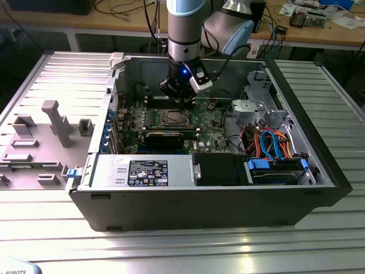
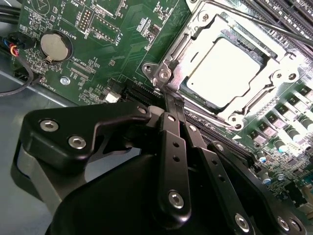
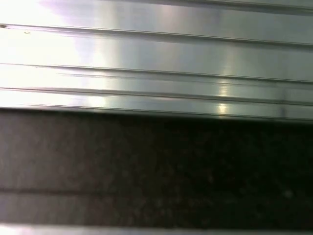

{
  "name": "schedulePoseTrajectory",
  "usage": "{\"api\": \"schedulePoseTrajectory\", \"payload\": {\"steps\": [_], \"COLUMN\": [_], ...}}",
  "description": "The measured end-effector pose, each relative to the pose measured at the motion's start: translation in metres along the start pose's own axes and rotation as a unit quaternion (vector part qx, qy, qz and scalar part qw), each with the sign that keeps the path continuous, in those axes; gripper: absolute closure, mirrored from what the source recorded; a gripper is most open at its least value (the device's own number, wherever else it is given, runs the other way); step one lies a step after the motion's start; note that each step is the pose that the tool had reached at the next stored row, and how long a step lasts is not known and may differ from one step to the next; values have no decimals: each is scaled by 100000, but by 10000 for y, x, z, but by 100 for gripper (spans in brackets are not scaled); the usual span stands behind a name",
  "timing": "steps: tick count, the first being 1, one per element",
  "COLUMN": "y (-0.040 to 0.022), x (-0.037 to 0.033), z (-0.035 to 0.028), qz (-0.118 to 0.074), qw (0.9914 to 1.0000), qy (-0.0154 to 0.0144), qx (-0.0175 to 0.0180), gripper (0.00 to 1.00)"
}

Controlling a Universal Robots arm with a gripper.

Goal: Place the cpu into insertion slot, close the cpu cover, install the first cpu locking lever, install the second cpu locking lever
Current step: 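Install the first cpu locking lever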

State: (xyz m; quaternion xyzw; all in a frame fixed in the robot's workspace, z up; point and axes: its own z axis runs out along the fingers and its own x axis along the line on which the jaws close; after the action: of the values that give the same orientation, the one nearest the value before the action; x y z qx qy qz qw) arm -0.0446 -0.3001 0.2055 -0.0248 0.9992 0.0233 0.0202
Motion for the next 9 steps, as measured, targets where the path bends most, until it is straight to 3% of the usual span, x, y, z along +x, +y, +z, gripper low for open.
{"api": "schedulePoseTrajectory", "payload": {"steps": [9], "y": [-2], "x": [-3], "z": [9], "qz": [-17], "qw": [100000], "qy": [12], "qx": [284], "gripper": [89]}}
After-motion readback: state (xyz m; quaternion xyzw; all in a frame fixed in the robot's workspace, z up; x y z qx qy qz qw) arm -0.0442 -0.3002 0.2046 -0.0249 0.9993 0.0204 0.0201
